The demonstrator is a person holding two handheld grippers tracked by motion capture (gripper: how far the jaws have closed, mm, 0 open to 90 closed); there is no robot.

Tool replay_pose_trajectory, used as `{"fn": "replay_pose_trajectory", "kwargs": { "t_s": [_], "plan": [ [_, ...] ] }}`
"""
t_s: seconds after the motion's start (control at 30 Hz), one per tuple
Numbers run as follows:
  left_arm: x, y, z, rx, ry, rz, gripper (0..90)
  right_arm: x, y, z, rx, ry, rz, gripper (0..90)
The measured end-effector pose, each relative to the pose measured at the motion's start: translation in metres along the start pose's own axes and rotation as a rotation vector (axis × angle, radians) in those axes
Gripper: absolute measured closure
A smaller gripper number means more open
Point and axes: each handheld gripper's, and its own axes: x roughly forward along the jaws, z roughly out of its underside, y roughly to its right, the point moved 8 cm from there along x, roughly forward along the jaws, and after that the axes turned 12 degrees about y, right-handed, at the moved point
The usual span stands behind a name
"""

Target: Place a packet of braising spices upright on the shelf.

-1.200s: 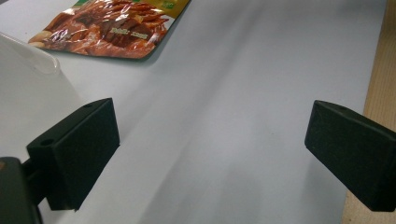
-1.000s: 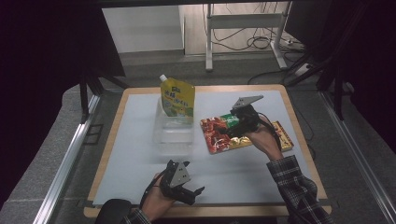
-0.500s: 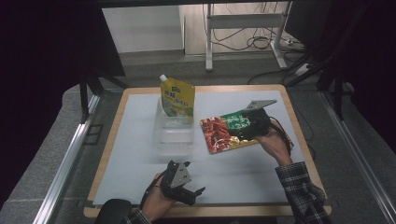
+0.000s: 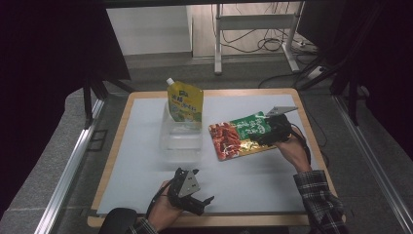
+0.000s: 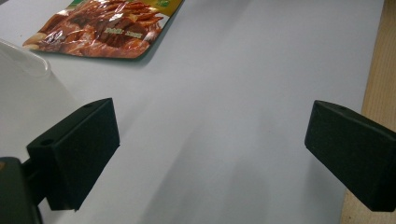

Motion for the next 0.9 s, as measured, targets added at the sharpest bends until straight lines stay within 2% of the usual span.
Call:
{"fn": "replay_pose_trajectory", "kwargs": {
  "t_s": [0.3,0.77,0.9],
  "plan": [
    [0.000,0.001,0.000,0.006,0.002,0.004,2.8,0.009,0.027,0.027,0.041,-0.057,0.038,0.8],
    [0.001,0.002,0.000,0.018,-0.006,0.009,2.8,0.023,0.046,0.042,0.095,-0.108,0.060,0.8],
    [0.001,0.002,0.001,0.019,-0.007,0.010,2.8,0.028,0.050,0.045,0.115,-0.142,0.069,0.8]
  ]
}}
